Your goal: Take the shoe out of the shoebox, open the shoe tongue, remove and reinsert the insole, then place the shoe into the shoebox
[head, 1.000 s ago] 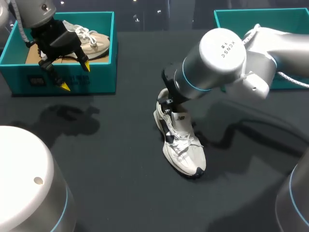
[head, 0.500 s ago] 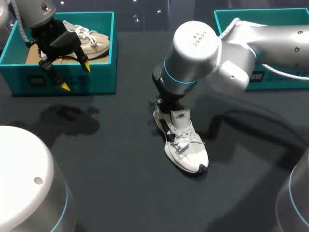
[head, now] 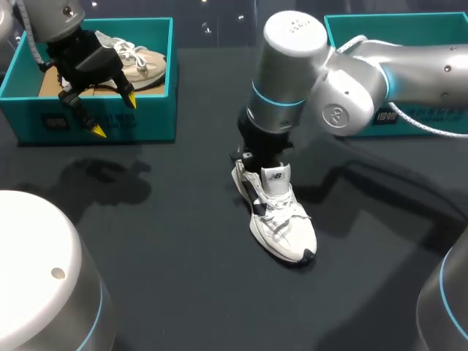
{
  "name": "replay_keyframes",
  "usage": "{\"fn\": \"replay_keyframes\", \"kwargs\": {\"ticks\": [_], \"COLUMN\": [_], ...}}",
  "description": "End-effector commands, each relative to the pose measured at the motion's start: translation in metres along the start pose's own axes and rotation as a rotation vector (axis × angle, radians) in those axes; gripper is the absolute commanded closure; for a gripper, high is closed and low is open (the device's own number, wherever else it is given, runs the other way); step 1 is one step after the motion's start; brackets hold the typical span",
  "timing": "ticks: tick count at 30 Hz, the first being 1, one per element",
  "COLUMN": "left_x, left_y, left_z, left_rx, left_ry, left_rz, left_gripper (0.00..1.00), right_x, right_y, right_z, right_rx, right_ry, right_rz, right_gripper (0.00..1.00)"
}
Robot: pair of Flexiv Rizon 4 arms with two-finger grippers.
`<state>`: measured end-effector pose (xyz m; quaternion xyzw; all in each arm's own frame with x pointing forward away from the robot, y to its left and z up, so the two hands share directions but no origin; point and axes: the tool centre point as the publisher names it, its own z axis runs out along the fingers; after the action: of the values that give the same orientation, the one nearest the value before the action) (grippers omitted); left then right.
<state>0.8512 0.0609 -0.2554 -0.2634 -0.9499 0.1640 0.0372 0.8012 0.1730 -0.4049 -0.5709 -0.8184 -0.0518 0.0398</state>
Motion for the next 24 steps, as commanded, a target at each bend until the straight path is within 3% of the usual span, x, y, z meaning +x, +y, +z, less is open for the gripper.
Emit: {"fn": "replay_keyframes", "kwargs": {"ticks": [1, 8, 14, 24], "left_x": [0.0, 0.0, 0.0, 0.0], "left_y": [0.0, 0.0, 0.0, 0.0], "left_z": [0.0, 0.0, 0.0, 0.0], "left_rx": [-0.001, -0.001, -0.001, -0.001], "left_ry": [0.001, 0.001, 0.001, 0.001], "left_rz": [0.001, 0.001, 0.001, 0.001], "left_gripper": [0.0, 0.0, 0.0, 0.0], "right_x": [-0.003, -0.01, -0.012, -0.007], "right_y": [-0.029, -0.036, -0.025, -0.001], "right_z": [0.059, 0.026, 0.001, -0.027], "right_rx": [0.045, 0.035, 0.007, 0.049], "right_ry": [-0.027, -0.064, -0.044, 0.007], "right_rz": [0.014, 0.0, -0.049, -0.125], "right_gripper": [1.0, 1.0, 1.0, 1.0]}}
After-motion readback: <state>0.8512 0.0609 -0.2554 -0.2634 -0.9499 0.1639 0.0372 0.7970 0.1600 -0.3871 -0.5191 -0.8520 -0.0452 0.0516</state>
